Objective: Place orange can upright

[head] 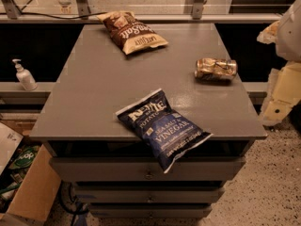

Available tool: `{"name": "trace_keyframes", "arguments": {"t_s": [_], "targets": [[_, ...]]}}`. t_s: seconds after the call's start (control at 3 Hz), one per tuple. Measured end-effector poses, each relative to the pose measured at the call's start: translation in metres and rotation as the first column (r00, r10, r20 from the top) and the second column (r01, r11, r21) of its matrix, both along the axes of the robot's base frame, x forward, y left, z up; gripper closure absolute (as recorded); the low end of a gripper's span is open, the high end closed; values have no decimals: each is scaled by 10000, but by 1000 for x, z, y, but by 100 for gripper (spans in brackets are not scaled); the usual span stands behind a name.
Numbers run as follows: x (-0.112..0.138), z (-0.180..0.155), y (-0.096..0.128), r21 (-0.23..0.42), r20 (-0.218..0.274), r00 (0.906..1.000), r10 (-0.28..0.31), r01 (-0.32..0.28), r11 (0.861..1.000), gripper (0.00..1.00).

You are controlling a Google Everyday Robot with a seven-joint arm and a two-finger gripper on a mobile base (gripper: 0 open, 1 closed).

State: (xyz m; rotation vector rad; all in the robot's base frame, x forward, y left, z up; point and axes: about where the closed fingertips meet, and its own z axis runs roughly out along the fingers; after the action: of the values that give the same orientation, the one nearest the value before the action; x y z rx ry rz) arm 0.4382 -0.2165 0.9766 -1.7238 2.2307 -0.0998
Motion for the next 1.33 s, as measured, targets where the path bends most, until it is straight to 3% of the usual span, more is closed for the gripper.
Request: {"name": "trace_keyframes", "arguments": {"t_s": [0.33,0.67,1.33], "targets": [[3,1,0,55,143,9999,-3,2,10000,0],[22,-4,0,34,467,9989,7,-9,10000,0],[97,-25,6,-1,1218,9926,13,-13,10000,0]]}}
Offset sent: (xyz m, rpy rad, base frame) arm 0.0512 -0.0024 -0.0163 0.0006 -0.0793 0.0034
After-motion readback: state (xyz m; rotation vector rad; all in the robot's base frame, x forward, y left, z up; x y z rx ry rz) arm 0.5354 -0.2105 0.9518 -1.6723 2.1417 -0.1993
